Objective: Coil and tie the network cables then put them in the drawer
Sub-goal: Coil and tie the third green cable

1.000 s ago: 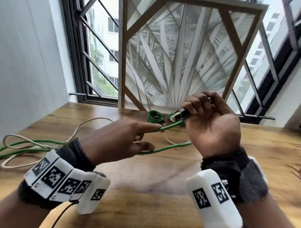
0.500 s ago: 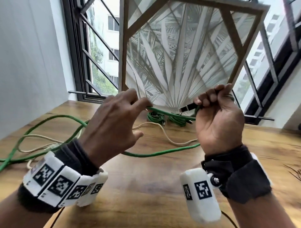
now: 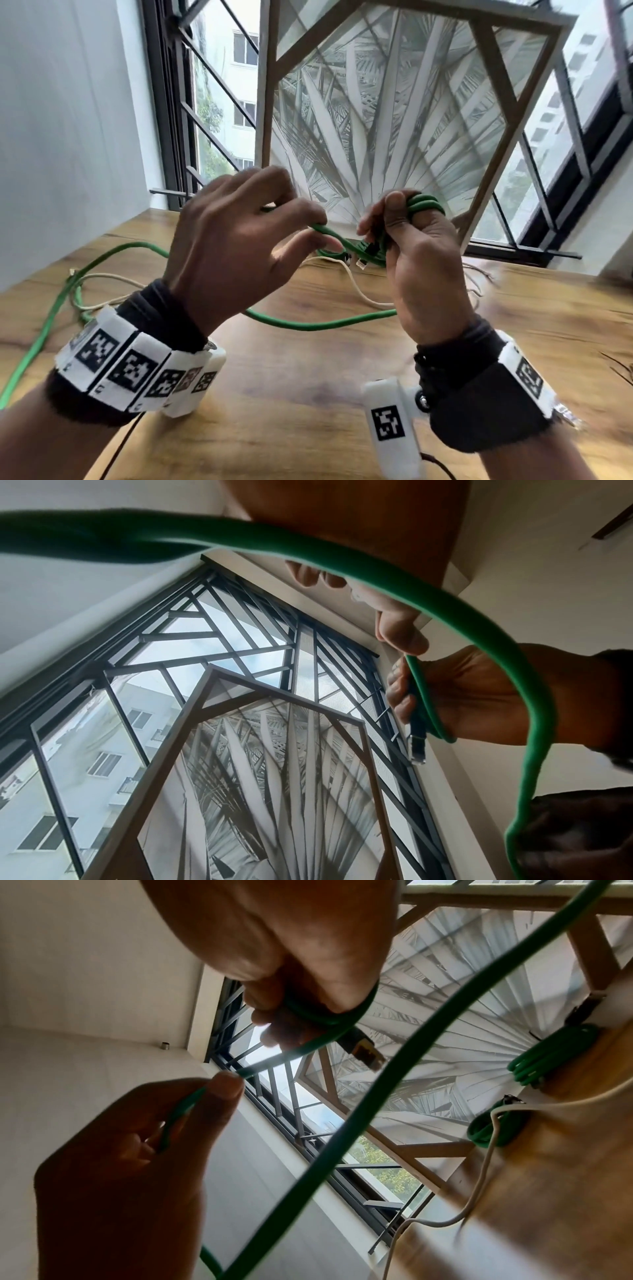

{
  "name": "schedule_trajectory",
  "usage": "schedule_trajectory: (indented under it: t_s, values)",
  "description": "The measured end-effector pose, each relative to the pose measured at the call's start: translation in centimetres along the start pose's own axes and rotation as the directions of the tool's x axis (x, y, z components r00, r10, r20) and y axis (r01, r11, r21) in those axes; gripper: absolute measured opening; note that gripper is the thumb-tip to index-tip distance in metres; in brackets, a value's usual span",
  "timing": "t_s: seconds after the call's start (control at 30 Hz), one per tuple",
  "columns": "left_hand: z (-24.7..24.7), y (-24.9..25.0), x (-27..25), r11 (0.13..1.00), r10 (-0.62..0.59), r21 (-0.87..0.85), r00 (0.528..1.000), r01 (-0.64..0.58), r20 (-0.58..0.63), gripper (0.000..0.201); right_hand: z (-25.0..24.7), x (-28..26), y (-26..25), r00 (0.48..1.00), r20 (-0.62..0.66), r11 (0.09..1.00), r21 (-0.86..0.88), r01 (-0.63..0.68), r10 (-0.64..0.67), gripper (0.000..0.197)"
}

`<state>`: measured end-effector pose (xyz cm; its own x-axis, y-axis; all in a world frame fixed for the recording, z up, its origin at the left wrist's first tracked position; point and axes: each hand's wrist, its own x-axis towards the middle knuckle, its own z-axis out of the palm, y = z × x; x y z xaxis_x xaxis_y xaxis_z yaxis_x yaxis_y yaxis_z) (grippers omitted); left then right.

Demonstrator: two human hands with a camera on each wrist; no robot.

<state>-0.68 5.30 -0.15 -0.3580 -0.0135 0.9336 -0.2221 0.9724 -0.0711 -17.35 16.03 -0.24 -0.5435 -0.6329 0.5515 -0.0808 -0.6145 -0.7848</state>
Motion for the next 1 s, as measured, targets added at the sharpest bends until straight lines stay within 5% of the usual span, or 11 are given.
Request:
schedule_trajectory:
  t_s: [0.23,0.43,0.6,0.83,1.0]
  values:
    - [-1.0,-0.7,0.3,1.000,0.006,0.027,0.997,-0.004,-0.073,0.040,-0.1,-0.5,0.0,0.971,0.192,0.983,-0.146,-0.112,0.139,0.025]
    - [-1.7,-1.6,0.5,0.993,0.096,0.077,0.992,-0.090,-0.077,0.057,0.0,-1.2,0.0,0.856,0.387,0.924,-0.301,-0.235,0.344,0.034]
    - [-0.9,-2.1,0.6,0.995,0.071,0.076,0.997,-0.072,0.005,0.062,0.7,-1.8,0.0,0.798,0.467,0.908,-0.354,-0.225,0.380,0.051]
    - [0.4,-2.6,0.6,1.000,-0.005,0.025,1.000,0.004,0.030,0.023,-0.3,-1.1,-0.6,0.846,0.490,0.933,-0.360,-0.020,0.208,0.056]
    - [0.7,-5.1,0.2,0.965,-0.239,0.113,0.971,0.238,-0.005,0.030,-1.4,0.1,-0.3,0.970,0.244,0.919,-0.384,0.086,0.012,0.057]
